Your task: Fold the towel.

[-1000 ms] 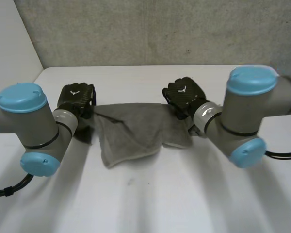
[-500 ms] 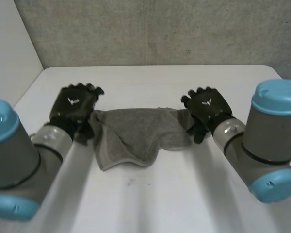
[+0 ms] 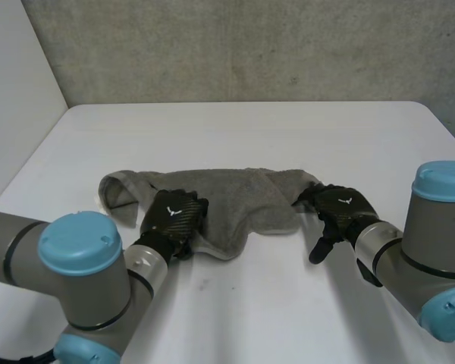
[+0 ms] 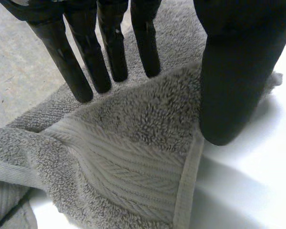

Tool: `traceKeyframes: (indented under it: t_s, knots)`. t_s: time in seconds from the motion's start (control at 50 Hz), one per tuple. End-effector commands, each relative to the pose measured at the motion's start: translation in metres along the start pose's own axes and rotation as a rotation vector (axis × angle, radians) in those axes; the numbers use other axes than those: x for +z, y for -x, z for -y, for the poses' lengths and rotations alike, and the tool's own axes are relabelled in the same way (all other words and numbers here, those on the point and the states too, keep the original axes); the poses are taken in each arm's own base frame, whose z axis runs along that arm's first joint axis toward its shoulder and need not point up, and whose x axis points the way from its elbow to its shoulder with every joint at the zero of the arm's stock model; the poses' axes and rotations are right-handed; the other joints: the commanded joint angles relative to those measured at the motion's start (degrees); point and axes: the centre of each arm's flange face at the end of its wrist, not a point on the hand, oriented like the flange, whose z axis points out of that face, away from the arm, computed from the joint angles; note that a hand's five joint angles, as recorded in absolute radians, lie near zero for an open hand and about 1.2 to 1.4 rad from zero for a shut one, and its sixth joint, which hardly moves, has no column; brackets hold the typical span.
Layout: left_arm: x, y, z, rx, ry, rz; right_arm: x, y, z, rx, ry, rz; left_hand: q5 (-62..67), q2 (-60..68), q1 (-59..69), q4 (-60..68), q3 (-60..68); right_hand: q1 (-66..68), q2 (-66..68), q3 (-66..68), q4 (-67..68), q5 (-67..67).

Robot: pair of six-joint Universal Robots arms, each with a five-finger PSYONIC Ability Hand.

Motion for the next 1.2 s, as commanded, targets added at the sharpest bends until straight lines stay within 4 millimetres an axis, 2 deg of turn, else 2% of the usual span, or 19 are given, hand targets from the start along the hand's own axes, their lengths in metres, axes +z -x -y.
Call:
traceKeyframes:
  t_s: [0.02, 0.14, 0.24, 0.36, 0.4, 0.5, 0.58, 0.64, 0.68, 0.84, 0.94, 0.96, 0.98, 1.0, 1.02, 1.04, 1.12, 1.18, 1.2]
  knots:
    - [0.012, 0.005, 0.001, -0.003, -0.016, 0.019, 0.021, 0.004, -0.012, 0.035, 0.024, 0.022, 47.9, 47.2, 47.0, 47.8, 47.2, -0.3, -1.4, -0.8, -1.9, -1.8]
    - [0.004, 0.015, 0.028, -0.008, -0.088, 0.046, 0.033, 0.003, -0.013, 0.079, 0.02, 0.021, 52.8, 52.1, 51.9, 52.8, 52.1, -0.7, -1.7, -1.1, -2.2, -2.1]
    - [-0.015, 0.025, 0.075, -0.021, -0.219, 0.072, 0.043, 0.003, -0.009, 0.129, 0.002, 0.024, 52.8, 52.1, 51.9, 52.8, 52.1, -1.4, -2.4, -1.8, -2.9, -2.8]
    - [-0.033, 0.029, 0.107, -0.022, -0.303, 0.078, 0.054, 0.004, -0.006, 0.158, -0.015, 0.031, 52.8, 52.1, 51.9, 52.8, 52.1, -1.8, -2.8, -2.2, -3.3, -3.2]
    - [-0.049, 0.028, 0.126, -0.032, -0.353, 0.07, 0.06, 0.018, -0.004, 0.157, -0.03, 0.064, 52.8, 52.1, 51.9, 52.8, 52.1, -1.8, -2.8, -2.2, -3.3, -3.2]
    - [-0.065, 0.029, 0.147, -0.07, -0.414, 0.063, 0.067, 0.033, -0.001, 0.144, -0.05, 0.104, 52.8, 52.1, 51.9, 52.8, 52.1, -0.7, -1.7, -1.1, -2.2, -2.1]
    - [-0.073, 0.031, 0.154, -0.088, -0.437, 0.064, 0.067, 0.044, 0.002, 0.146, -0.063, 0.127, 52.8, 52.1, 51.9, 52.8, 52.1, 2.5, 1.5, 2.1, 1.0, 1.1]
    - [-0.076, 0.031, 0.154, -0.096, -0.432, 0.061, 0.067, 0.052, 0.006, 0.184, -0.079, 0.145, 52.8, 52.1, 51.9, 52.8, 52.1, 12.1, 11.0, 11.6, 10.6, 10.7]
    - [-0.077, 0.03, 0.15, -0.105, -0.414, 0.053, 0.072, 0.052, 0.012, 0.291, -0.106, 0.146, 52.8, 52.1, 51.9, 52.8, 52.1, 20.7, 19.6, 20.2, 19.1, 19.2]
    - [-0.081, 0.029, 0.147, -0.111, -0.398, 0.049, 0.079, 0.055, 0.018, 0.538, -0.111, 0.2, 52.8, 52.1, 51.9, 52.8, 52.1, 18.0, 16.9, 17.5, 16.5, 16.5]
    - [-0.083, 0.028, 0.145, -0.11, -0.393, 0.048, 0.077, 0.058, 0.022, 0.593, -0.104, 0.248, 52.8, 52.1, 51.9, 52.8, 52.1, 20.8, 19.8, 20.4, 19.3, 19.4]
    - [-0.083, 0.028, 0.145, -0.11, -0.393, 0.048, 0.077, 0.058, 0.022, 0.593, -0.104, 0.248, 52.8, 52.1, 51.9, 52.8, 52.1, 20.8, 19.8, 20.4, 19.3, 19.4]
    - [-0.085, 0.029, 0.146, -0.112, -0.398, 0.05, 0.077, 0.058, 0.023, 0.591, -0.107, 0.25, 52.8, 52.1, 51.9, 52.8, 52.1, 29.3, 28.3, 28.9, 27.8, 27.9]
    - [-0.086, 0.03, 0.148, -0.112, -0.405, 0.051, 0.077, 0.059, 0.022, 0.587, -0.108, 0.249, 52.8, 52.1, 51.9, 52.8, 52.1, 47.7, 46.7, 47.3, 46.2, 46.3]
    - [-0.086, 0.03, 0.148, -0.112, -0.405, 0.051, 0.077, 0.059, 0.022, 0.587, -0.108, 0.249, 52.8, 52.1, 51.9, 52.8, 52.1, 47.9, 46.9, 47.5, 46.4, 46.5]
    - [-0.088, 0.031, 0.15, -0.113, -0.415, 0.057, 0.078, 0.059, 0.02, 0.582, -0.109, 0.247, 52.8, 52.1, 51.9, 52.8, 52.1, 64.6, 63.5, 64.1, 63.1, 63.1]
    - [-0.089, 0.035, 0.154, -0.114, -0.428, 0.069, 0.079, 0.056, 0.019, 0.54, -0.123, 0.217, 52.8, 52.1, 51.9, 52.8, 52.1, 68.2, 67.2, 67.8, 66.7, 66.8]
    - [-0.089, 0.041, 0.156, -0.113, -0.435, 0.089, 0.08, 0.042, 0.029, 0.437, -0.188, 0.141, 52.8, 52.1, 51.9, 52.8, 52.1, 68.2, 67.2, 67.8, 66.7, 66.8]
    - [-0.088, 0.047, 0.155, -0.111, -0.434, 0.108, 0.077, 0.033, 0.04, 0.347, -0.243, 0.093, 52.8, 52.1, 51.9, 52.8, 52.1, 68.2, 67.2, 67.8, 66.7, 66.8]
